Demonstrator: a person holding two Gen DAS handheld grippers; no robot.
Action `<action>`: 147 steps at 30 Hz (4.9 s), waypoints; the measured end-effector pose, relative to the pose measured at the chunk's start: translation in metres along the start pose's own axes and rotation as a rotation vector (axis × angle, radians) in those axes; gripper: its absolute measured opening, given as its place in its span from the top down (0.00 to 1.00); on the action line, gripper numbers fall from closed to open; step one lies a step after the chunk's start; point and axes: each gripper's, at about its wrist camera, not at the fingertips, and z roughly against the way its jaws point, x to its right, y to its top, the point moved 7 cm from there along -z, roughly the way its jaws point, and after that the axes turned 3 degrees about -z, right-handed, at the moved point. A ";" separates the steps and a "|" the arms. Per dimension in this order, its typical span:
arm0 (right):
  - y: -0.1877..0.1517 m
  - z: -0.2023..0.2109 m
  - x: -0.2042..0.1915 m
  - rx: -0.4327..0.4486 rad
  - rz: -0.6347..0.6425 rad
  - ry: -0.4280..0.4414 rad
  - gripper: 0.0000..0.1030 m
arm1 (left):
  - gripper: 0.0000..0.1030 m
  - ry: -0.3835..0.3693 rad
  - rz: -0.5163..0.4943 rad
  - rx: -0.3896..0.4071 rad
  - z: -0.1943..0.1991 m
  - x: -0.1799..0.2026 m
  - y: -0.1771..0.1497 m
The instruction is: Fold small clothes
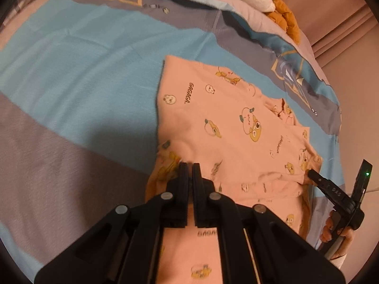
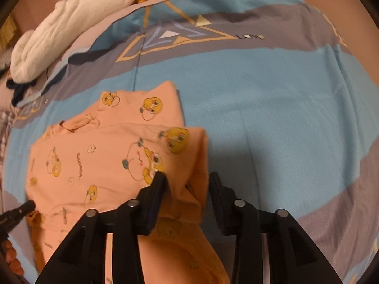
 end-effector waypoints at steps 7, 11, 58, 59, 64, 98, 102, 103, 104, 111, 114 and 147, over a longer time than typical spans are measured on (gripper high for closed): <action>-0.028 0.051 0.017 0.044 -0.050 0.055 0.41 | 0.73 -0.017 -0.054 0.050 0.052 -0.001 -0.038; -0.059 0.073 0.026 0.047 -0.050 0.088 0.36 | 0.52 0.003 -0.084 0.044 0.072 -0.010 -0.072; -0.254 0.110 0.040 -0.060 0.000 0.049 0.35 | 0.57 -0.194 -0.114 -0.207 0.079 -0.013 -0.261; -0.255 0.110 0.039 -0.061 -0.001 0.052 0.36 | 0.58 -0.194 -0.115 -0.207 0.078 -0.013 -0.262; -0.258 0.109 0.037 -0.061 0.008 0.067 0.40 | 0.66 -0.199 -0.094 -0.207 0.076 -0.016 -0.260; -0.201 0.150 0.012 0.120 -0.013 0.255 0.92 | 0.94 -0.256 -0.053 -0.031 0.125 0.003 -0.208; -0.194 0.156 0.008 0.140 -0.012 0.279 0.92 | 0.94 -0.253 -0.062 -0.007 0.132 0.005 -0.201; -0.193 0.157 0.006 0.144 -0.011 0.284 0.92 | 0.94 -0.258 -0.063 0.000 0.134 0.006 -0.198; -0.192 0.158 0.005 0.147 -0.010 0.285 0.92 | 0.94 -0.258 -0.065 0.005 0.136 0.007 -0.198; -0.184 0.166 0.001 0.175 -0.004 0.300 0.92 | 0.95 -0.260 -0.073 0.017 0.138 0.010 -0.193; -0.181 0.171 0.001 0.191 -0.005 0.311 0.92 | 0.95 -0.267 -0.077 0.026 0.141 0.012 -0.190; -0.143 0.194 -0.018 0.295 0.031 0.347 0.92 | 0.95 -0.276 -0.086 0.116 0.161 0.020 -0.157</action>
